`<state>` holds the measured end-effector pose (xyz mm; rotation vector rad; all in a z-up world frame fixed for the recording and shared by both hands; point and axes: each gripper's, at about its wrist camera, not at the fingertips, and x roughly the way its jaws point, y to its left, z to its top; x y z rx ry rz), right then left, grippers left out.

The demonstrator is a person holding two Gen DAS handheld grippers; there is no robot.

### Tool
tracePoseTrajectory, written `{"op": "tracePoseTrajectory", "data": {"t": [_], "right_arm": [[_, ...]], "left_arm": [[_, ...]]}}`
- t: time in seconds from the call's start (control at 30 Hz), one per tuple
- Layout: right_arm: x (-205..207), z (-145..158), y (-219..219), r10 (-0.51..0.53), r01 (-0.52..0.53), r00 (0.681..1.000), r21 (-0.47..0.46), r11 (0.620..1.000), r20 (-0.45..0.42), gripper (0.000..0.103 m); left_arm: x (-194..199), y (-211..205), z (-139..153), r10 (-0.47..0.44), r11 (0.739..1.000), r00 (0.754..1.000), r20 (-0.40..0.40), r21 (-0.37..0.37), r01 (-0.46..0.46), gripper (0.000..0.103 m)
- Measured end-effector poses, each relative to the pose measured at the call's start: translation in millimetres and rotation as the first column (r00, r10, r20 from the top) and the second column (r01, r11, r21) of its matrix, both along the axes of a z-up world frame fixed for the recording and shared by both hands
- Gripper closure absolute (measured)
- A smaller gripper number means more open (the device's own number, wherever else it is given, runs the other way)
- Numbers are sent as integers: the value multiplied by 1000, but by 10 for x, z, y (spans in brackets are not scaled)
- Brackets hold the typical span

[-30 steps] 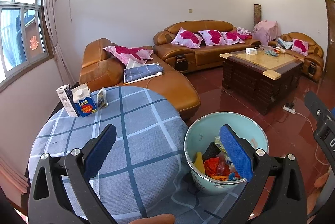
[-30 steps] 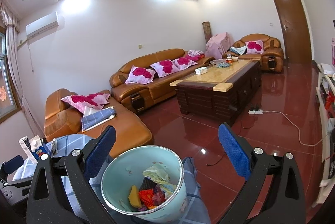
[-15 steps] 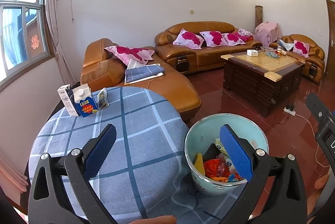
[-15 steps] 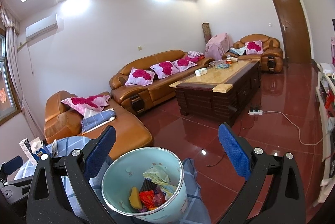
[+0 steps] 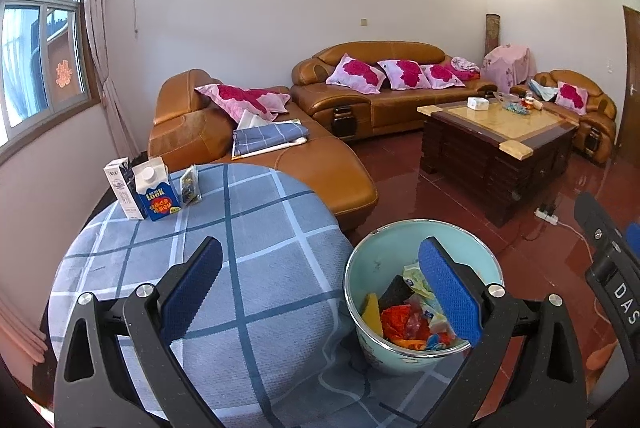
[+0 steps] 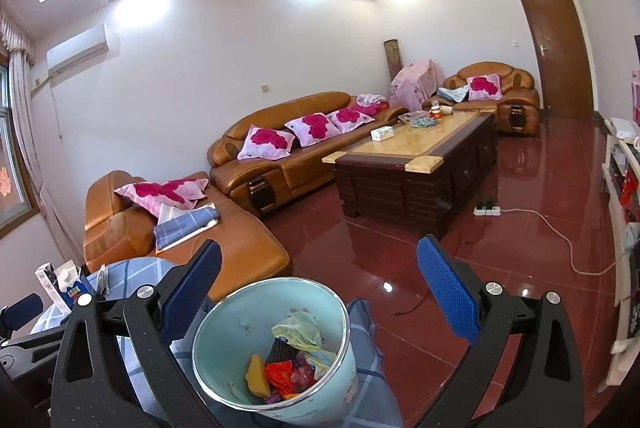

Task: Collect trash

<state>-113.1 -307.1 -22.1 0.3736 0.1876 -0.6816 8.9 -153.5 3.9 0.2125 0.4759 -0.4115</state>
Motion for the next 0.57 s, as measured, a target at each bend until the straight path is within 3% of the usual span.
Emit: {"op": "tracePoseTrajectory", "data": {"t": [0.57], "right_arm": [[83,-81,13,45,-45,998,12,999,-35,7]], "left_arm": [[115,107,-7,52,999,998,-28,-8,-52,6]]}}
